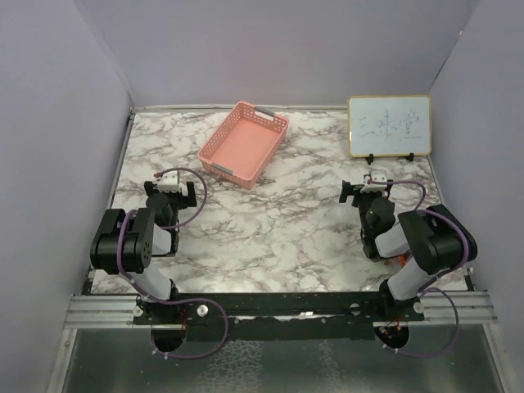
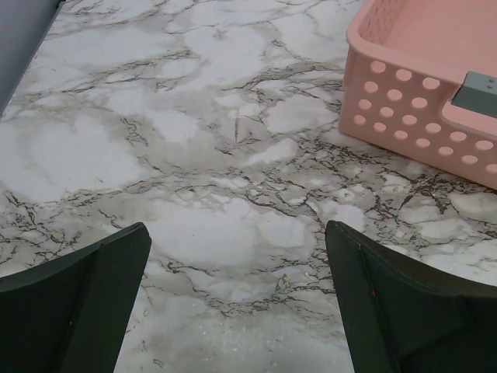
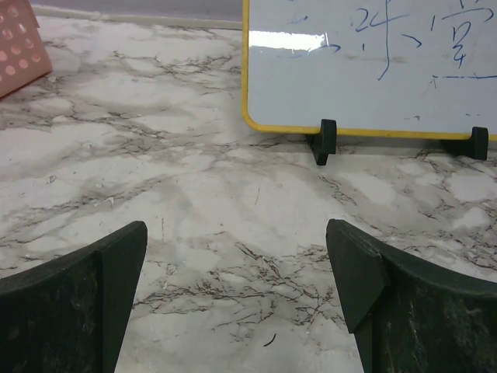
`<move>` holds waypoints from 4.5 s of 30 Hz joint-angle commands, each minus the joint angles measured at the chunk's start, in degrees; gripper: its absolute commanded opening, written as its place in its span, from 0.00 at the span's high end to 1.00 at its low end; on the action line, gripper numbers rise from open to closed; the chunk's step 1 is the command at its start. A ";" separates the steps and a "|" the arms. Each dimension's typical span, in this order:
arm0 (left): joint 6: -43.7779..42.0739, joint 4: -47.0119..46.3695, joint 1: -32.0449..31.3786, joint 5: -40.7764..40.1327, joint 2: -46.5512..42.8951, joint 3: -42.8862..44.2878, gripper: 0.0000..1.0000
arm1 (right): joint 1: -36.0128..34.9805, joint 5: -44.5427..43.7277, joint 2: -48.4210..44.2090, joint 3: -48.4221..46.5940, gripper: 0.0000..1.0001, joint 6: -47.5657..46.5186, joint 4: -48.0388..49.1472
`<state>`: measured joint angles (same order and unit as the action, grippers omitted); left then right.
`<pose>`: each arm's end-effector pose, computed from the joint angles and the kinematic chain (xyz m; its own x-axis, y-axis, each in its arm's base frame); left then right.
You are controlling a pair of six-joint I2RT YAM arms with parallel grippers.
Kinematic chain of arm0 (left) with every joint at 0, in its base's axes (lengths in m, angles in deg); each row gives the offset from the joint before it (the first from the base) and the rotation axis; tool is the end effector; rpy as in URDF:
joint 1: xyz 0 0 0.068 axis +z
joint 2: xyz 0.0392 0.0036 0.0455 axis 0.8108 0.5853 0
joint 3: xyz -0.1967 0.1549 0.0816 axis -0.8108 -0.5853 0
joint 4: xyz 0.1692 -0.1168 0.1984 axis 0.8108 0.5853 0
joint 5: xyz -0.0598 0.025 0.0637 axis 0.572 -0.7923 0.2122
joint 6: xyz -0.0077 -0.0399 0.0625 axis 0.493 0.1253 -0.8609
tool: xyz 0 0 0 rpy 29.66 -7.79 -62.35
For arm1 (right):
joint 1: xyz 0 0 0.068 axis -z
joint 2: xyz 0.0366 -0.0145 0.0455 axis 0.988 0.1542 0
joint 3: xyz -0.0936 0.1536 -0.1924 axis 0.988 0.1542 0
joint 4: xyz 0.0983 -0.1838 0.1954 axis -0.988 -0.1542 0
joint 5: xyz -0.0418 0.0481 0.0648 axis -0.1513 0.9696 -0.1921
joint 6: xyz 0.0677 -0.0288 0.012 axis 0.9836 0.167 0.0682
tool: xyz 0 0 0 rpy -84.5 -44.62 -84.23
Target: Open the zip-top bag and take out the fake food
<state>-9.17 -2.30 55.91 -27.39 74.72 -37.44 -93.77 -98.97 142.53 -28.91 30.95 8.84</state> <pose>0.2812 0.0077 0.0949 -0.1323 -0.0046 -0.9912 -0.0157 0.9999 -0.0025 0.2662 0.0454 0.1001 -0.0632 -0.0612 -0.9961 0.0021 0.9981 -0.0615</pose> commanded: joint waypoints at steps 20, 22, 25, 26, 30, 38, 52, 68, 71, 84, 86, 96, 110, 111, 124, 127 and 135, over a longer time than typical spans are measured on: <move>-0.44 -1.34 -0.16 0.40 0.33 0.66 0.01 | 0.34 1.05 -2.71 -0.33 0.01 -0.78 -1.03; -0.43 -1.33 -0.12 0.43 0.33 0.64 0.01 | 0.35 3.01 -9.91 -4.16 0.01 -1.54 -14.84; -0.39 -1.35 -0.15 0.39 0.33 0.66 0.01 | 0.34 7.67 -21.15 -9.88 0.01 1.61 -27.68; -0.45 -1.29 -0.14 0.39 0.33 0.66 0.01 | 0.34 9.31 -24.29 -10.84 0.01 3.09 -29.05; -0.42 -1.33 -0.08 0.40 0.37 0.65 0.01 | 0.34 -4.86 -33.10 -20.00 0.01 18.18 -51.95; -0.39 -1.31 -0.11 0.40 0.33 0.66 0.01 | 0.96 -22.15 -28.92 -44.80 0.02 31.84 -98.65; -0.46 -1.24 -0.13 0.39 0.35 0.64 0.01 | 0.96 -7.72 -33.16 -46.78 0.18 29.54 -122.20; -1.14 -4.54 -2.31 -5.34 -1.34 -1.83 0.01 | 0.96 -9.22 -28.49 -40.43 0.67 31.17 -119.64; -0.05 -1.13 -3.58 -12.19 -3.94 -1.19 0.01 | 0.96 -8.39 -29.40 -41.91 0.79 30.66 -119.21; 16.40 31.25 -4.36 -25.77 -17.94 8.09 0.01 | -0.24 13.67 -29.89 -55.59 0.99 26.13 -113.90; 18.59 32.80 -4.37 -23.28 -19.62 8.86 0.01 | -1.61 15.60 -28.38 -56.08 0.99 26.55 -111.19; 15.72 35.26 -17.28 -9.90 -27.62 13.14 0.01 | -18.19 15.95 -13.19 -63.17 0.99 19.92 -107.01; 15.34 21.05 -26.53 24.81 -17.53 16.10 0.10 | -18.82 33.09 -16.62 -51.68 0.83 14.35 -99.39; 15.75 19.95 -27.16 26.27 -15.88 16.86 0.16 | -18.86 32.74 -17.49 -50.90 0.77 14.42 -99.14; 10.89 20.96 -34.87 25.94 -5.25 22.40 0.21 | -18.90 29.00 -22.82 -43.32 0.37 13.59 -99.10; 11.16 20.03 -34.87 25.65 -4.39 21.91 0.22 | -18.91 32.07 -23.77 -41.89 0.36 13.17 -98.09; 10.91 20.45 -34.94 24.89 -3.55 22.19 0.27 | -18.91 34.95 -30.03 -38.44 0.37 12.74 -95.37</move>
<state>2.68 19.93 21.16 -2.94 70.83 -15.72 -112.57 -67.51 117.52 -68.60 44.33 -91.40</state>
